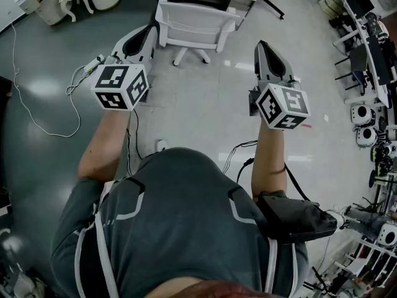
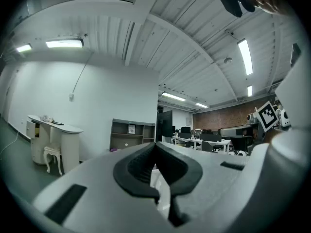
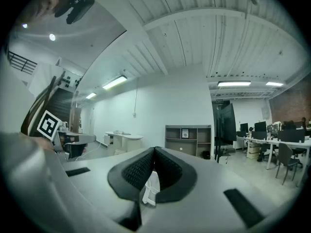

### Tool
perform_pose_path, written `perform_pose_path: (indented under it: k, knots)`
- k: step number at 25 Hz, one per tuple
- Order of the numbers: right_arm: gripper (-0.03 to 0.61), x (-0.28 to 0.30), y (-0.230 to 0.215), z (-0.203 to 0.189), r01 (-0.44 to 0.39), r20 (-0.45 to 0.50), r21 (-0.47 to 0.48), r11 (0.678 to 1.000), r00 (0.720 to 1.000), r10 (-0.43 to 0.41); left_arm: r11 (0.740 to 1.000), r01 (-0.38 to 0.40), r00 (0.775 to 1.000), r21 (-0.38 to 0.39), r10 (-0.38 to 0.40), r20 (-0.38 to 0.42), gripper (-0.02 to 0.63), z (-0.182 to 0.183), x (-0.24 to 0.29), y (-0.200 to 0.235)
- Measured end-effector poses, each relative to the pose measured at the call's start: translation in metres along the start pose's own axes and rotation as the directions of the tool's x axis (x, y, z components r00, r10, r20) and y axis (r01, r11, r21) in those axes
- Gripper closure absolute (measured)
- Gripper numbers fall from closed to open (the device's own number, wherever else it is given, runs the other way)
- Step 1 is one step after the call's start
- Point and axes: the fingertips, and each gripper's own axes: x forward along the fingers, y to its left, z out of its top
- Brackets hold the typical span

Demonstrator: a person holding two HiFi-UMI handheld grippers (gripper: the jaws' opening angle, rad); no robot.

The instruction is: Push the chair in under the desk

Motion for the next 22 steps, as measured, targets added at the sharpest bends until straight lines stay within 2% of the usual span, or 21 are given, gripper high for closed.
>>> perform_pose_path:
  k: [14,22]
  knots:
    - [0.552,0.022,0.01,0.002,0.011,-0.017,0.009,1.0,1.0,-0.011,0.999,-0.004,1.0,-0.041,0.004,-0.015,0.604,-0.007,0.012,0.026]
    - [0.551,0.038,0.028,0.001,0.035,-0.018,-0.006,0.999,0.999,-0.035,0.996,0.028,0.999,-0.085,-0.029,-0.015,0.604,-0.017,0.013,0.053]
